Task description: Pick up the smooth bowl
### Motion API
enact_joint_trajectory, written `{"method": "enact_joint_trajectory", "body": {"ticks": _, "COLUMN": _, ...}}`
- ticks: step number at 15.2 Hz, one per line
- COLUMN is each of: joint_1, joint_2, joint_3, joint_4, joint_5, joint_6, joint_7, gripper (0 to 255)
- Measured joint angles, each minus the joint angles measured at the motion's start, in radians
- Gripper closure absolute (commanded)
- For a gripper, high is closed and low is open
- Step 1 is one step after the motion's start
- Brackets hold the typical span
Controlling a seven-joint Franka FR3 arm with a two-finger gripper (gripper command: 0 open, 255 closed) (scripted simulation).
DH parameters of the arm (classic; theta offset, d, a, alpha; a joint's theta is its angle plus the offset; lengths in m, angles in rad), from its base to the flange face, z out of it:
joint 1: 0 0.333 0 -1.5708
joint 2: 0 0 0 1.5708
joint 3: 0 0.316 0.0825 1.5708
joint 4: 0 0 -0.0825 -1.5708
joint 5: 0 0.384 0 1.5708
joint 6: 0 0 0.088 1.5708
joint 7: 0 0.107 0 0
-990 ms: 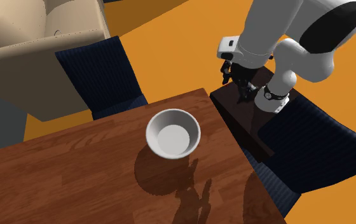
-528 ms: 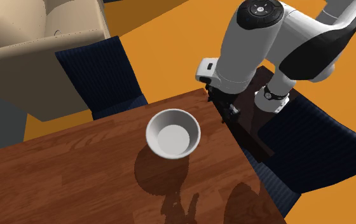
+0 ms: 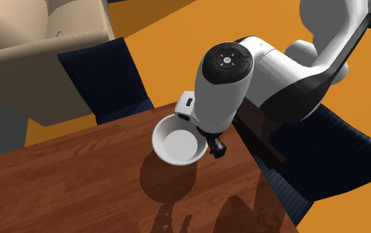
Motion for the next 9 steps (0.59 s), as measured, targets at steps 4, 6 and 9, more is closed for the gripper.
{"method": "enact_joint_trajectory", "body": {"ticks": 4, "joint_1": 0.016, "joint_2": 0.199, "joint_3": 0.0, "joint_4": 0.266, "joint_5": -0.013, "joint_6": -0.076, "joint_7": 0.021, "gripper": 0}}
{"method": "enact_joint_trajectory", "body": {"ticks": 6, "joint_1": 0.026, "joint_2": 0.27, "joint_3": 0.0, "joint_4": 0.363, "joint_5": -0.017, "joint_6": -0.105, "joint_7": 0.031, "gripper": 0}}
{"method": "enact_joint_trajectory", "body": {"ticks": 9, "joint_1": 0.029, "joint_2": 0.3, "joint_3": 0.0, "joint_4": 0.371, "joint_5": -0.019, "joint_6": -0.085, "joint_7": 0.038, "gripper": 0}}
